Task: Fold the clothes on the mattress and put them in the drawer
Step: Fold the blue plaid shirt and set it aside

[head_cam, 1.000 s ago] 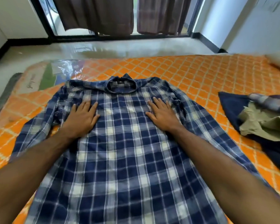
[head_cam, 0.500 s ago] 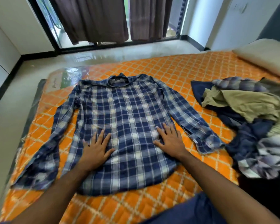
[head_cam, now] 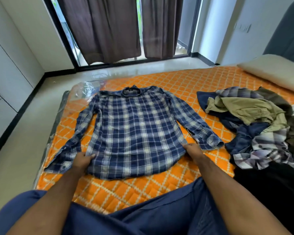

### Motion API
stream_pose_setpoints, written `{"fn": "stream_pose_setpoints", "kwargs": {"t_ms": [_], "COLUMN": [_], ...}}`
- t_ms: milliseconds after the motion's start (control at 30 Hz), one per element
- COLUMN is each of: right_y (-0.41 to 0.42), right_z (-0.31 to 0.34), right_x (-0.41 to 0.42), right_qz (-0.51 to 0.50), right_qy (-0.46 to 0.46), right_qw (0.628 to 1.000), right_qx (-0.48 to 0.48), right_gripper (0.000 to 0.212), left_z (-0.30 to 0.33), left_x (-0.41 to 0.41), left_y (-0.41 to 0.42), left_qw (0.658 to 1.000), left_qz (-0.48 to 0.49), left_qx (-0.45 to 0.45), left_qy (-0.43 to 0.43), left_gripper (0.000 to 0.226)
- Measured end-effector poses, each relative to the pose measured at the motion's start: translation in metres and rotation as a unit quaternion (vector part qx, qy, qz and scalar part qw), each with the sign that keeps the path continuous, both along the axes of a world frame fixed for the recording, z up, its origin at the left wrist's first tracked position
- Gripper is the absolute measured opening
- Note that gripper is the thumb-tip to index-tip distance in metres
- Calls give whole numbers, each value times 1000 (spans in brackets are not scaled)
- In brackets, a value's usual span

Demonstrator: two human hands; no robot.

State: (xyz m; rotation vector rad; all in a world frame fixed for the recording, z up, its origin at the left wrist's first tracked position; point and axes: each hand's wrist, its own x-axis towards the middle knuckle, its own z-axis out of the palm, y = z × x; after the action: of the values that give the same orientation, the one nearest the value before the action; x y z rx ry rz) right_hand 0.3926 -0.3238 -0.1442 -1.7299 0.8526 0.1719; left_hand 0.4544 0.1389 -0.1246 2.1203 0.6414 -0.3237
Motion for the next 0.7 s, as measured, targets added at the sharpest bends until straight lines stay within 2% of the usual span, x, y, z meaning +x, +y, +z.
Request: {"fn": "stream_pose_setpoints", "kwargs": {"t_ms": [33, 133, 167, 233, 300, 433, 500, 567, 633, 700], "right_y": [-3, -3, -2, -1, -1, -27, -12, 4, 17, 30], "right_z": [-1, 5, 5, 5, 2, -33, -5, 14, 22, 26], "right_x": [0, -6, -9, -14, -16, -7, -19, -29, -32, -30], "right_qz": [-33, -103, -109, -107, -92, -70, -57, 14, 119, 244], "right_qy": [-2, 30, 39, 52, 54, 67, 74, 87, 73, 35], "right_qw": [999, 994, 993, 993, 993, 995, 992, 969, 909, 860], "right_qx": [11, 18, 11, 18, 45, -8, -81, -231, -393, -447], "right_gripper": [25, 21, 20, 18, 16, 44, 41, 57, 57, 42], "left_z": [3, 2, 1, -10, -16, -20, -14, -13, -10, -4], "left_x": [-3, -11, -16, -17, -19, -18, -21, -25, -30, -31], "left_y": [1, 2, 1, 4, 3, 13, 14, 13, 7, -4], "left_qw": [1000, 998, 998, 998, 998, 996, 991, 971, 928, 868], "left_qz": [11, 55, 47, 27, 39, 21, -14, -75, -148, -272], "left_qx": [-10, -33, -19, 23, 35, 79, 122, 221, 341, 404], "left_qy": [-3, 17, 31, 52, 41, 31, 50, 50, -15, -95], "left_gripper": [22, 42, 42, 12, 24, 41, 39, 57, 62, 52]}}
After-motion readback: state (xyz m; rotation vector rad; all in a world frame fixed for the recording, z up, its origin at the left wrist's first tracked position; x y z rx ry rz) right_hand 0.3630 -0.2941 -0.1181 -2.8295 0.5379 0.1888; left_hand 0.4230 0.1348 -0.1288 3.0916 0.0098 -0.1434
